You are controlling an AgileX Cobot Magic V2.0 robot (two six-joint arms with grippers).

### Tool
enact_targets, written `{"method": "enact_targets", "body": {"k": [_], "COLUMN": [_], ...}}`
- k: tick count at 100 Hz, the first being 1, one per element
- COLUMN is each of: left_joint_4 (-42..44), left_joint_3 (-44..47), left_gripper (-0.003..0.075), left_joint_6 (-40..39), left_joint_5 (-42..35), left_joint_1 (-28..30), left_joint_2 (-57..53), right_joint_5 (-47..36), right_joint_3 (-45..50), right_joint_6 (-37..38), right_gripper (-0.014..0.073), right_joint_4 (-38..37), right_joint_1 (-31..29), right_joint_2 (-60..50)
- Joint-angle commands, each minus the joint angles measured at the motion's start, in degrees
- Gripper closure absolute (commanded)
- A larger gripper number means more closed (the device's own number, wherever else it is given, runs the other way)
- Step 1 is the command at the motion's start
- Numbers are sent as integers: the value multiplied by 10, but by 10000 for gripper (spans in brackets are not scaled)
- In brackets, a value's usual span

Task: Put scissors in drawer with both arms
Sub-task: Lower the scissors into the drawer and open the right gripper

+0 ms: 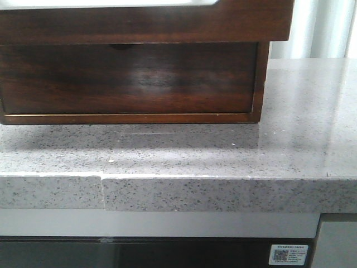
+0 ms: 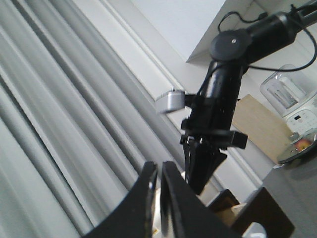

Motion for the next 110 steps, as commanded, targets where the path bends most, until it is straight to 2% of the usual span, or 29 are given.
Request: {"method": "enact_targets", "body": {"k": [1, 14, 34, 43, 62, 86, 110], "left_joint_4": [40, 57, 57, 57, 57, 57, 57], "left_joint_3": [-17, 3, 48, 71, 117, 161, 165], "left_gripper": [739, 739, 739, 739, 739, 739, 739], "left_joint_6": [-127, -158, -161, -192, -244, -249, -249], "left_joint_5": [29, 43, 168, 233, 304, 319, 316], "left_joint_1": [-5, -8, -8, -8, -8, -8, -8], "left_joint_2": [-15, -17, -17, -17, -17, -17, -17], "right_joint_5": [-43, -113, -249, -295, -372, -437, -440], "right_joint_3": [3, 69, 235, 316, 486, 675, 784], "right_joint_6": [2, 6, 30, 36, 42, 42, 42], "right_gripper": [644, 645, 645, 645, 645, 645, 645], "right_joint_4": [33, 47, 50, 50, 50, 127, 129], "right_joint_1": [0, 0, 0, 0, 0, 0, 0], "right_joint_2": [-52, -124, -277, -350, -500, -671, -758]}}
